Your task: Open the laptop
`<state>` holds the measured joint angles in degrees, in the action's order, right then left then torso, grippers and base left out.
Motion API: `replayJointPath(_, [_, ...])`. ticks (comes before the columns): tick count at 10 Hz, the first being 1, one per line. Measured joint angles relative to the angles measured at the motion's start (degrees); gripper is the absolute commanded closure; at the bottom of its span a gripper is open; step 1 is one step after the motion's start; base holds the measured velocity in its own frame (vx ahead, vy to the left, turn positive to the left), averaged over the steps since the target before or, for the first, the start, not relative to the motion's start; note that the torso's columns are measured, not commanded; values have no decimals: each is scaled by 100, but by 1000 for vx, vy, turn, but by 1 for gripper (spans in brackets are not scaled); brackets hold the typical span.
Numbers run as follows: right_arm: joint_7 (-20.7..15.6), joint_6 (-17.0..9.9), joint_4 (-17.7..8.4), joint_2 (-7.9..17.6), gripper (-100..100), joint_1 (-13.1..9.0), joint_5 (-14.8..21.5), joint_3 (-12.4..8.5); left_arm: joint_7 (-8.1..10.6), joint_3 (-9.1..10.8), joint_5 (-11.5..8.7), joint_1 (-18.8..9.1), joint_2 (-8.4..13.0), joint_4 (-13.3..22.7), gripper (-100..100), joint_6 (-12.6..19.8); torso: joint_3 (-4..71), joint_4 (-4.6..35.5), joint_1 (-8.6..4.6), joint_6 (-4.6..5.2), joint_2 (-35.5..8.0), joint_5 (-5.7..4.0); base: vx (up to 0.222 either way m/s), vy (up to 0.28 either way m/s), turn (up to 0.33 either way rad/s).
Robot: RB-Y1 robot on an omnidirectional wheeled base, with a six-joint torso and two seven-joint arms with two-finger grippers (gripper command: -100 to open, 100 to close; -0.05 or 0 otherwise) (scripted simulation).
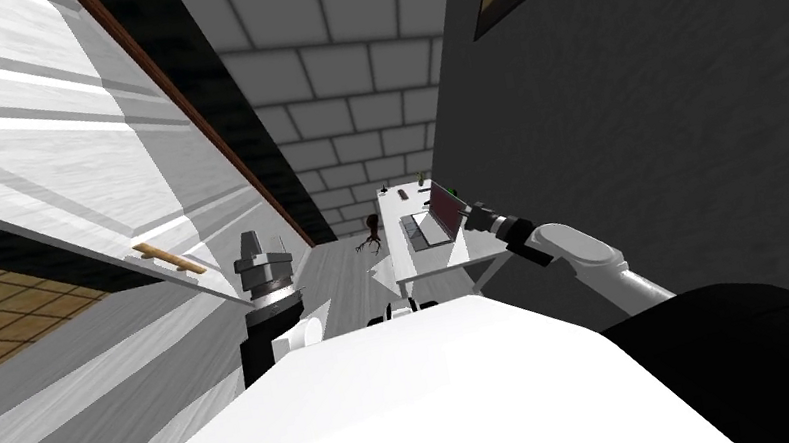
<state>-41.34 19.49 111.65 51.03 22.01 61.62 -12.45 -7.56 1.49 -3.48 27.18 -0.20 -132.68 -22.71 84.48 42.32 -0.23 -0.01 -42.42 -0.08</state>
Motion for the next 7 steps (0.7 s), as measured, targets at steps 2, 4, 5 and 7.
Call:
replayJointPath(2, [-174,-46,142,202,100,200,275,-40,0,-1,0,0,0,0,0,0,3,-1,35,-1,6,11,2,130,-50])
replayJointPath(4, [-264,-54,189,282,-100,275,388,-58,0,0,0,0,0,0,0,0,10,-5,2,-1,16,2,-50,-2,14])
replayJointPath(5, [-278,44,186,202,-100,306,296,-67,0,1,0,-2,1,0,0,0,-4,1,-20,1,-9,-5,-180,-97,64])
replayJointPath(7, [-305,345,135,40,-100,312,67,-18,0,2,0,-2,2,1,0,1,-6,4,-6,2,-7,-1,-132,-136,74])
